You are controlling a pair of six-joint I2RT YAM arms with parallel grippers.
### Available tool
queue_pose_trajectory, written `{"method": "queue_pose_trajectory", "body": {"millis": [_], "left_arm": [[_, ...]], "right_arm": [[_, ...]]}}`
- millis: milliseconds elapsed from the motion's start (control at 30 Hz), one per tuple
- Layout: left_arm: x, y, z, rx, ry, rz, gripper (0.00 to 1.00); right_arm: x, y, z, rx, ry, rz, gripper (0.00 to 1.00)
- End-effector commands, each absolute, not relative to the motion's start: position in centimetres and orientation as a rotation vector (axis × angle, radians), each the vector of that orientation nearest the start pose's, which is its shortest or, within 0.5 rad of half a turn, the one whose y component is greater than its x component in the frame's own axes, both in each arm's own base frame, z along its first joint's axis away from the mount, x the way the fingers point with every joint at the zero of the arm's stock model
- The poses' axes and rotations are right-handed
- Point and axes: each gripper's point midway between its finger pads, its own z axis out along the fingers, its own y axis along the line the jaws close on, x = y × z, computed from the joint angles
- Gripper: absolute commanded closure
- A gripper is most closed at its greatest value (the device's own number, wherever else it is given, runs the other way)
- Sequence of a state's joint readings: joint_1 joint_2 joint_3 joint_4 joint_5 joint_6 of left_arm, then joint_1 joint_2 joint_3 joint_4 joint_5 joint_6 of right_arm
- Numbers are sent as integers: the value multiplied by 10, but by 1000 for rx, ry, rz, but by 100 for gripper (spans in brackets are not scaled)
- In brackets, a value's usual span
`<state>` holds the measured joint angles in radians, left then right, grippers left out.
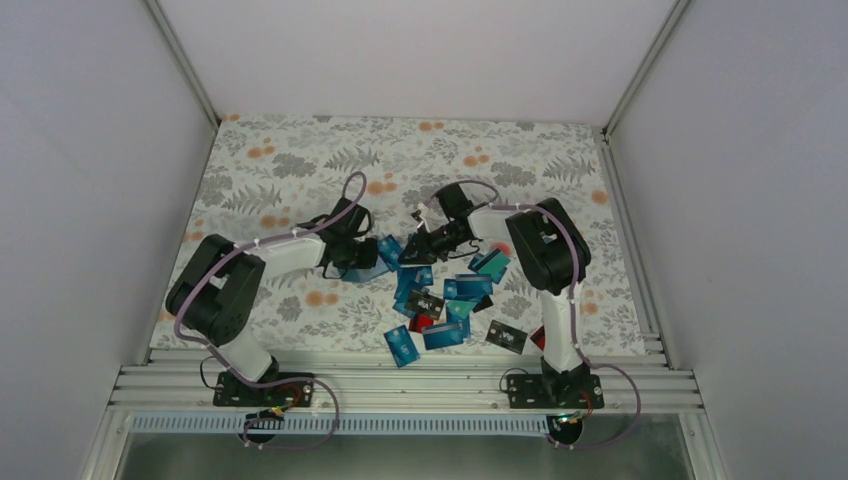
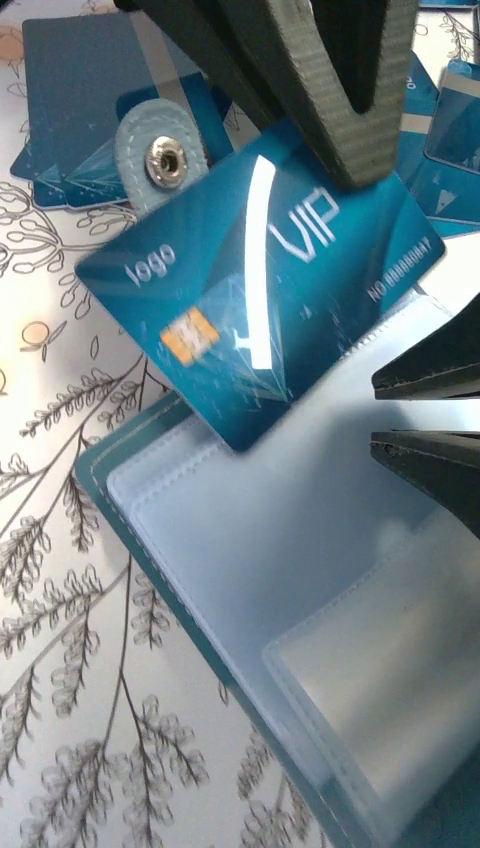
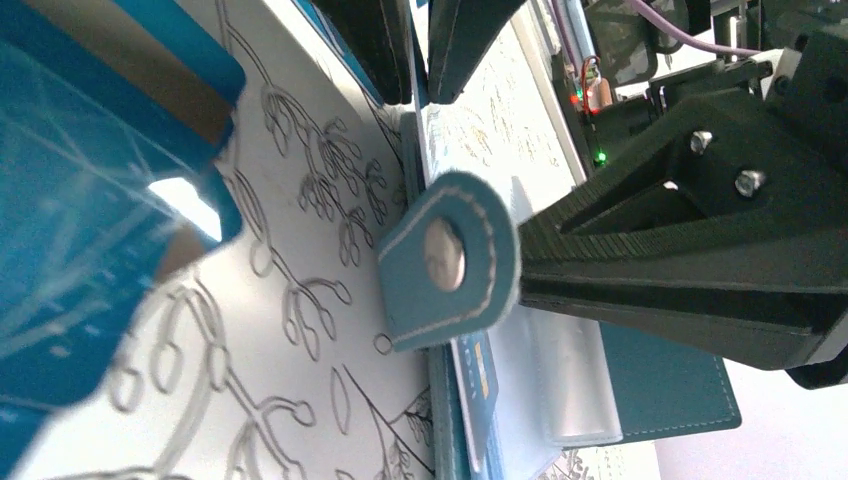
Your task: Put the credit cards into the card holder
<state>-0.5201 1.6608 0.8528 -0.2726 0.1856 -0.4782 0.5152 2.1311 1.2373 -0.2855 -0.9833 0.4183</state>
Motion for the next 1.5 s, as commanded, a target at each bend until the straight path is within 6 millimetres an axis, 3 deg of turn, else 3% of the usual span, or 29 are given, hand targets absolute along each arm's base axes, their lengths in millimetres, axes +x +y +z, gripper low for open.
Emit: {"method": "queue_pose_trajectory", "body": {"millis": [0,400,633,1000,1267,1467], "left_arm": [[303,-202,39,61,2724,-513,89],[311,-208,131,-61,2470,-715,61],[303,-198,188,-177,2326,-824,58],[282,-191,270,-287,2036,-1120,29],[278,-206,314,-279,1815,-1442,28],[282,-214,327,-242,1727,-1528,31]], "right_arm": [[298,322,46,-428,2768,1626,95],[289,330,120,-468,2589,1873,96],[291,333,155,-450,2509,1992,95],[310,333,248,-365,2330,2068,96],[307,329,312,-295,2174,2129,96],[300,325,333,-256,2106,2177,96]]}}
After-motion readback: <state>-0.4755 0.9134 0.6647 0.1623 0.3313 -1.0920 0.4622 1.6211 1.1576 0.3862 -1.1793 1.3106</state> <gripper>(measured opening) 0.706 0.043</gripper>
